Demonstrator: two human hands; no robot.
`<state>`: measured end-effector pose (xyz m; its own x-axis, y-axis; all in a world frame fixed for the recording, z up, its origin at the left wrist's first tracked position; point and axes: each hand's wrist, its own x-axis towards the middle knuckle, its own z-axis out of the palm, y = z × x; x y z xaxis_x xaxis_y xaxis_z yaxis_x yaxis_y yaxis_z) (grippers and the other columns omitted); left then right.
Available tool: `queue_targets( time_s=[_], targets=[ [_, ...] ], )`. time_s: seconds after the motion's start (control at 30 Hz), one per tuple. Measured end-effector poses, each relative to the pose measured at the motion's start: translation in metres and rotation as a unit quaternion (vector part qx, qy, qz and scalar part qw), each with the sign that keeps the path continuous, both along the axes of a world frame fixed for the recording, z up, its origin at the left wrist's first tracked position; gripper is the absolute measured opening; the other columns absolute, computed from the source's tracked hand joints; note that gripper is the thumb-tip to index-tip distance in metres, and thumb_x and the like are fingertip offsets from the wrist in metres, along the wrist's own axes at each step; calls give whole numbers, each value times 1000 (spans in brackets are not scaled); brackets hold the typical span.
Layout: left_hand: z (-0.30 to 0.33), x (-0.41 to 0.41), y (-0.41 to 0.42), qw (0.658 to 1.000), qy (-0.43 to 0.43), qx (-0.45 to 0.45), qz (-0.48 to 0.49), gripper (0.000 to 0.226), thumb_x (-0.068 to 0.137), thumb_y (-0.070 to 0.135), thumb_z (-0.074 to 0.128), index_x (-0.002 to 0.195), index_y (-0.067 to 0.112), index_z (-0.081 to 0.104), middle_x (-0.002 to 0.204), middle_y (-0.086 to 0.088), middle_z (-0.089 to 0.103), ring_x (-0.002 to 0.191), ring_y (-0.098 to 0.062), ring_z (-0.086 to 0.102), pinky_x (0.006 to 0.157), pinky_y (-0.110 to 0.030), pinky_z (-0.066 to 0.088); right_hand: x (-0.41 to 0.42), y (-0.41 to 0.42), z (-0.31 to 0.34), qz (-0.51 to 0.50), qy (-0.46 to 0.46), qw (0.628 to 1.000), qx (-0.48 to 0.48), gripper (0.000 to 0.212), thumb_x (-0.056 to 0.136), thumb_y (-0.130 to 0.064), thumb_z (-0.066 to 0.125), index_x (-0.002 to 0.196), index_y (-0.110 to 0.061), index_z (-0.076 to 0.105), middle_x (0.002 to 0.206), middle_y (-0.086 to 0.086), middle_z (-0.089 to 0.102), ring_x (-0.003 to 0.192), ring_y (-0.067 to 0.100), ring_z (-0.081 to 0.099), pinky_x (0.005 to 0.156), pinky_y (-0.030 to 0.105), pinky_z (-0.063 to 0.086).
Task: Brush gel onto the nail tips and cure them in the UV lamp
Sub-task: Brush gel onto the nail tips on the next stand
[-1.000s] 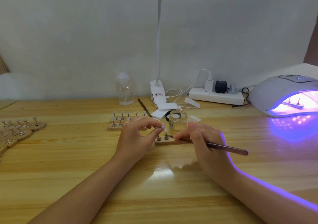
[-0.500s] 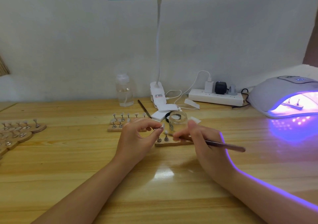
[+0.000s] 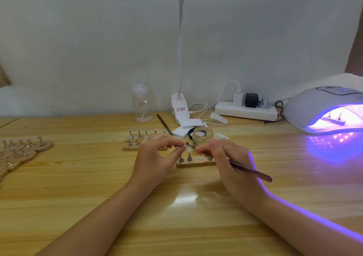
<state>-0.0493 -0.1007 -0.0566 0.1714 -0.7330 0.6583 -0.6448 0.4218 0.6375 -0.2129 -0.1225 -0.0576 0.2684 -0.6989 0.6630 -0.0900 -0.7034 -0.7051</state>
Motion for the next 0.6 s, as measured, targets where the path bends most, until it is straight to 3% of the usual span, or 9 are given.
queue_targets(
  time_s=[0.1, 0.23, 0.37, 0.5, 0.6],
  targets=[
    [1, -1, 0, 1000, 6, 5, 0, 25, 71, 13, 75, 73, 36, 65, 74, 18, 63, 75, -7, 57, 82, -44, 46, 0, 1, -1, 18, -29, 999, 0, 38, 86, -39, 35, 73, -28, 68, 72, -11, 69, 73, 2, 64, 69, 13, 47],
    [0, 0, 0, 1000, 8, 11, -1, 22, 71, 14, 75, 74, 34, 66, 76, 18, 63, 75, -7, 57, 84, -47, 45, -1, -1, 0, -8, 16, 1000, 1, 34, 86, -43, 35, 84, -30, 67, 83, -14, 68, 82, 4, 63, 74, 24, 50],
    [0, 0, 0, 1000, 12, 11, -6, 19, 72, 13, 75, 75, 30, 68, 75, 17, 64, 75, -9, 58, 83, -46, 45, -1, 2, 0, 26, -30, 999, -12, 39, 88, -36, 35, 74, -24, 68, 73, -13, 68, 73, -1, 64, 69, 13, 47],
    [-1, 0, -1, 1000, 10, -2, -7, 15, 72, 12, 74, 82, 23, 72, 83, 12, 64, 83, -9, 60, 82, -42, 48, -2, 0, 1, -10, -2, 1000, -6, 35, 86, -42, 33, 83, -30, 66, 83, -13, 69, 85, 4, 63, 77, 28, 51],
    [-1, 0, -2, 1000, 14, -16, -9, 21, 72, 10, 73, 87, 23, 71, 83, 8, 62, 84, -11, 58, 82, -44, 47, 0, 1, 0, 27, -9, 1000, 2, 41, 87, -39, 35, 77, -22, 71, 74, -11, 69, 77, 0, 64, 73, 19, 49]
  ],
)
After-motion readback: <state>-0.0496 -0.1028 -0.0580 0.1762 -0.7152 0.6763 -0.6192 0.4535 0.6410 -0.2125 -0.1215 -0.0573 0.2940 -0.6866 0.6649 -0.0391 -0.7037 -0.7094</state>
